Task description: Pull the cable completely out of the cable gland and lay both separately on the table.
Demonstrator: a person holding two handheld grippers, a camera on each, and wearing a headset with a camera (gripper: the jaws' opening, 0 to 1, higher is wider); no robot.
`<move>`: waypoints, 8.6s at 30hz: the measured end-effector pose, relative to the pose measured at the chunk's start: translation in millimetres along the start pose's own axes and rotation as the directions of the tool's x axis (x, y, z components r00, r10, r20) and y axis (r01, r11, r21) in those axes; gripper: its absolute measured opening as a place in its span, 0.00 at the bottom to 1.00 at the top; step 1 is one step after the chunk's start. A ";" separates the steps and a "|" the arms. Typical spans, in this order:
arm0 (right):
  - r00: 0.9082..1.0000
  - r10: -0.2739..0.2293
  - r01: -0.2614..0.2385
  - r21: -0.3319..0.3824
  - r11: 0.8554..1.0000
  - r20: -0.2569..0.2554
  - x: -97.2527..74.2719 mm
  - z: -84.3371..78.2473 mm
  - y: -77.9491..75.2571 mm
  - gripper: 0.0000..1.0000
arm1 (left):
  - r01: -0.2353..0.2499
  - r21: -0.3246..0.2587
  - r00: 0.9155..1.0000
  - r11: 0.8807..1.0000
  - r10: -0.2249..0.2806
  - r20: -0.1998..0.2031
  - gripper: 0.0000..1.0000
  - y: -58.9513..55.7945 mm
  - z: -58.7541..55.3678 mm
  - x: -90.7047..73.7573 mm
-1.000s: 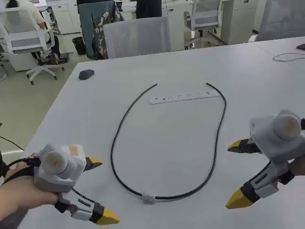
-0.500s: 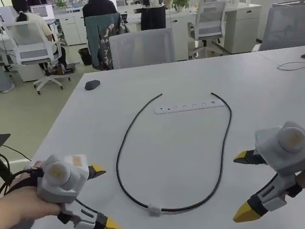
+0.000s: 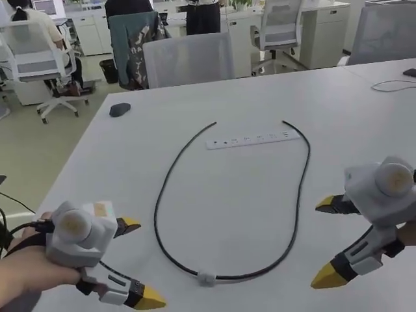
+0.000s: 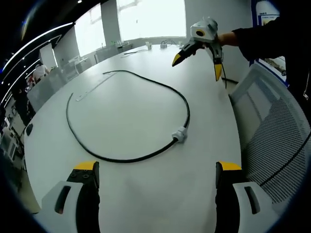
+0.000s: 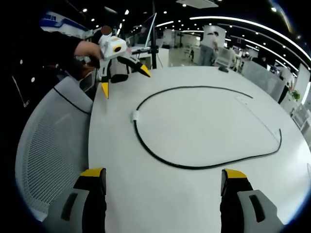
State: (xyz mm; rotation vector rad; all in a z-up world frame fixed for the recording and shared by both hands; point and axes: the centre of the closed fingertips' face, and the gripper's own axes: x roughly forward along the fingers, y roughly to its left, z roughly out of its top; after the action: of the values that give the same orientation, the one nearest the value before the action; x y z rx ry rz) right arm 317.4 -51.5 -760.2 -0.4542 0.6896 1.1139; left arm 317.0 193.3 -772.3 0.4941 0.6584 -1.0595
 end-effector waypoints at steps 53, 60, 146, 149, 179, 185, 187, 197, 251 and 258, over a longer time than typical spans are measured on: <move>0.977 0.093 -0.067 -0.137 0.988 0.191 92.0 85.1 62.0 0.63 | 0.022 -0.142 0.985 0.990 0.003 0.173 0.90 -22.3 20.8 -10.7; 0.978 0.132 -0.101 -0.187 0.977 0.159 116.0 84.7 73.6 0.40 | 0.028 -0.120 0.989 0.992 -0.010 0.145 0.93 -32.7 11.3 -10.3; 0.937 0.316 -0.251 -0.348 0.903 0.147 29.8 49.2 109.0 0.07 | 0.533 -0.196 0.821 0.823 -0.446 0.356 0.15 -130.2 112.0 57.8; 0.939 0.311 -0.243 -0.358 0.902 0.145 30.4 49.1 108.4 0.07 | 0.523 -0.214 0.833 0.825 -0.442 0.335 0.15 -129.3 112.4 59.2; 0.886 0.423 -0.429 -0.008 0.903 0.192 16.6 56.0 101.2 0.08 | 0.427 0.108 0.839 0.898 -0.438 0.321 0.15 -131.6 126.8 51.5; 0.896 0.403 -0.395 -0.083 0.915 0.185 14.9 55.8 103.4 0.07 | 0.439 0.076 0.839 0.895 -0.439 0.322 0.15 -131.7 127.5 51.4; 0.904 0.390 -0.376 -0.110 0.920 0.173 16.1 55.2 104.2 0.07 | 0.449 0.042 0.841 0.893 -0.438 0.318 0.14 -130.3 126.7 53.6; 0.944 0.281 -0.212 -0.333 0.919 0.174 16.5 57.5 99.4 0.07 | 0.473 -0.094 0.841 0.876 -0.418 0.343 0.15 -122.7 127.6 56.0; 0.931 0.250 -0.198 -0.208 0.958 0.266 6.6 75.3 89.2 0.07 | 0.454 -0.049 0.804 0.890 -0.385 0.452 0.15 -108.7 145.7 41.5; 0.935 0.253 -0.222 -0.147 0.964 0.248 7.0 69.8 82.1 0.09 | 0.427 -0.005 0.814 0.904 -0.381 0.438 0.15 -108.4 142.7 42.2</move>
State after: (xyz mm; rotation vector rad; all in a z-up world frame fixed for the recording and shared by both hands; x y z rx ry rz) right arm 262.6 29.9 -715.2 -0.3168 0.4523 1.4211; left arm 268.7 28.0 -707.2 0.0114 0.4259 -1.4761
